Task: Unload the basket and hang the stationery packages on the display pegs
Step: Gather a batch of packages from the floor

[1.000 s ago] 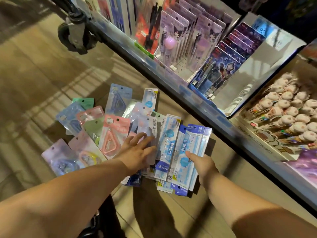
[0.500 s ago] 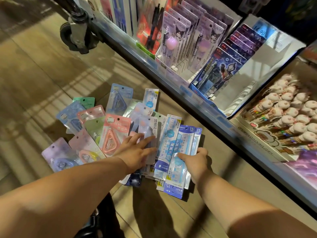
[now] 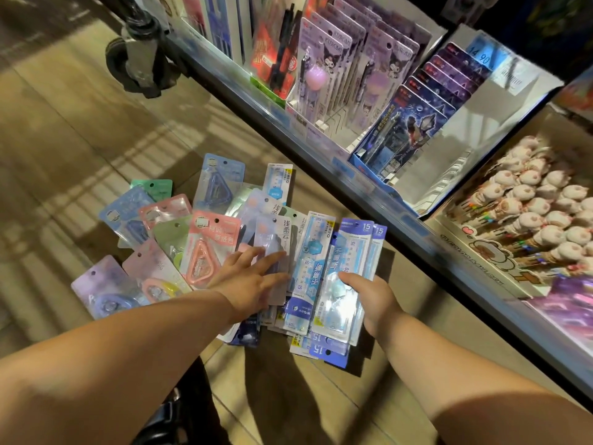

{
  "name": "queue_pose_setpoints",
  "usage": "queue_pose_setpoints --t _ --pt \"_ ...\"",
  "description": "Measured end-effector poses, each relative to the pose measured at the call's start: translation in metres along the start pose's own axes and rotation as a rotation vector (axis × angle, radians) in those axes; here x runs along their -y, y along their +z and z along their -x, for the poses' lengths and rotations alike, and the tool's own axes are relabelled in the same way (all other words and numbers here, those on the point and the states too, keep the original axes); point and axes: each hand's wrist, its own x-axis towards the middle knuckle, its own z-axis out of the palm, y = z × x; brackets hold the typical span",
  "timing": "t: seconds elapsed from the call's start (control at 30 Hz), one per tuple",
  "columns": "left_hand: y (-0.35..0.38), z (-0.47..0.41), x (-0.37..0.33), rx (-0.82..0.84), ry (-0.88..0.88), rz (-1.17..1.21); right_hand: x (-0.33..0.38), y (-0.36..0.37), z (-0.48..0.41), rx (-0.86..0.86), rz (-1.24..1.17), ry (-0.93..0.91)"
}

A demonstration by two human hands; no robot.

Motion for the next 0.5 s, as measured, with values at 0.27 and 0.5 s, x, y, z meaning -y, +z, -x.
queue_pose_setpoints --t 0.27,0.5 --pt "-0.002 0.002 0.003 0.002 0.018 0.005 -0.002 0.049 -0.015 -0.115 0.061 0.083" --pt "0.004 -0.001 0.005 -0.016 0.023 -0.007 0.003 0.054 -0.021 -0.264 0.172 0.073"
